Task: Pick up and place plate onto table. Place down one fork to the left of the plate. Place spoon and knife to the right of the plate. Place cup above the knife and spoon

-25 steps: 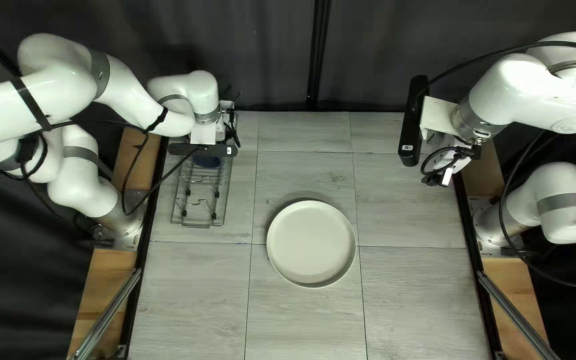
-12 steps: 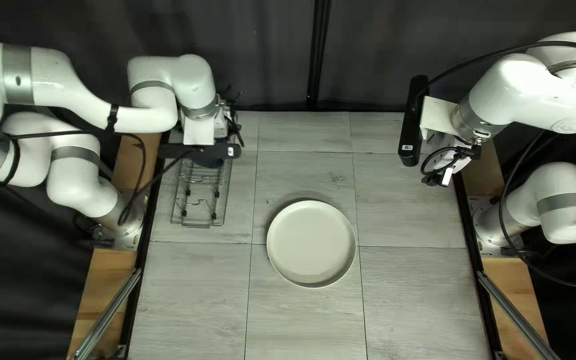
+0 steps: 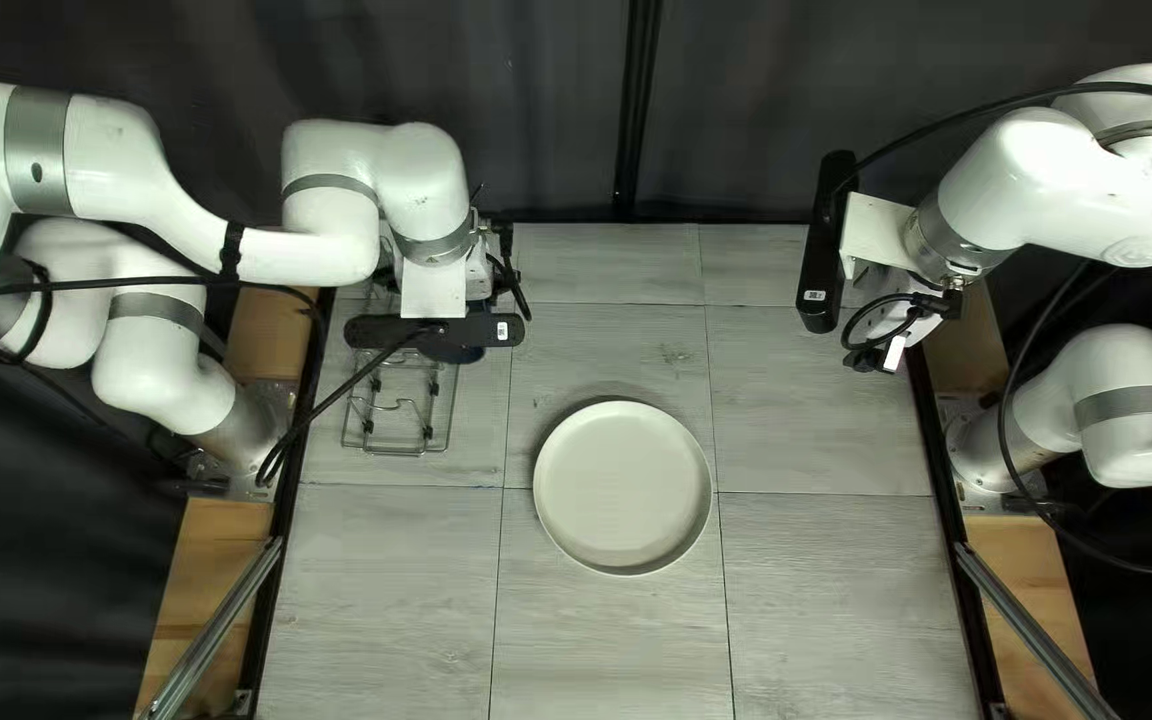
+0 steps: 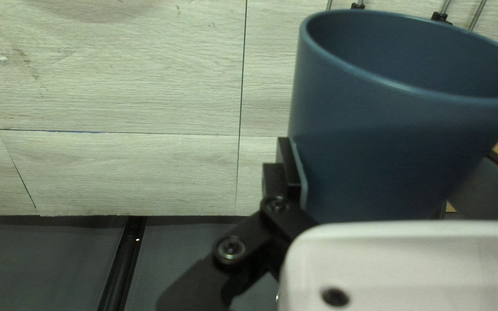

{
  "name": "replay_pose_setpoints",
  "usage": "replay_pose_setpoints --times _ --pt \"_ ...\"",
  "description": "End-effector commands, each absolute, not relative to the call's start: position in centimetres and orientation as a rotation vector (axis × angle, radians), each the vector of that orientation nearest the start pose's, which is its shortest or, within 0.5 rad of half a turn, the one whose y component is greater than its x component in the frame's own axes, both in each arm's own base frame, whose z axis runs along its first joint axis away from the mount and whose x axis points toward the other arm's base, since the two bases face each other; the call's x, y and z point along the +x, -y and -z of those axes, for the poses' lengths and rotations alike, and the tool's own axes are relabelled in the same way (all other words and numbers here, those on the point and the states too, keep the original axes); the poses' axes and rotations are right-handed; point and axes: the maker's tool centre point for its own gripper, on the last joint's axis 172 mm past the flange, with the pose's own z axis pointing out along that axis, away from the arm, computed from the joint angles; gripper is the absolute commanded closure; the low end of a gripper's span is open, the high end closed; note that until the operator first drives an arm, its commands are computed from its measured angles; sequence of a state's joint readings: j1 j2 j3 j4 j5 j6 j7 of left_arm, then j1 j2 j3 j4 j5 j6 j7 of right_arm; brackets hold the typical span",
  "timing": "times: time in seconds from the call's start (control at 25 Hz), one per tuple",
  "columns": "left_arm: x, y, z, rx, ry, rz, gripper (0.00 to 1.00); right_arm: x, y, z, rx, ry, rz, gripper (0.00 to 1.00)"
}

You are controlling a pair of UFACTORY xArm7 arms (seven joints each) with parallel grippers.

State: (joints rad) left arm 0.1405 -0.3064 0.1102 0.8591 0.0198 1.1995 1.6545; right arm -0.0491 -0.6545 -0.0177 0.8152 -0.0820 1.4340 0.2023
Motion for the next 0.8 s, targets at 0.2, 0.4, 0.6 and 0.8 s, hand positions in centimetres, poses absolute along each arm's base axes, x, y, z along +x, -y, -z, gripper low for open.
replay_pose_setpoints --times 0.2,0.4,0.6,0.8 --pt "38.4 -7.5 -24.5 -2.512 -1.892 0.243 1.0 29.6 4.0 -30.8 -3.183 -0.409 0.065 0.0" --pt "40.6 -7.9 -24.5 -2.584 -1.745 0.407 1.0 29.6 4.0 -30.8 -3.183 -0.409 0.065 0.0" --pt "43.2 -6.3 -24.8 -2.569 -1.568 0.634 1.0 29.6 4.0 -30.8 -3.183 -0.409 0.065 0.0" --pt "43.2 -6.3 -24.8 -2.569 -1.568 0.634 1.0 29.6 4.0 -30.8 -3.183 -0.409 0.065 0.0"
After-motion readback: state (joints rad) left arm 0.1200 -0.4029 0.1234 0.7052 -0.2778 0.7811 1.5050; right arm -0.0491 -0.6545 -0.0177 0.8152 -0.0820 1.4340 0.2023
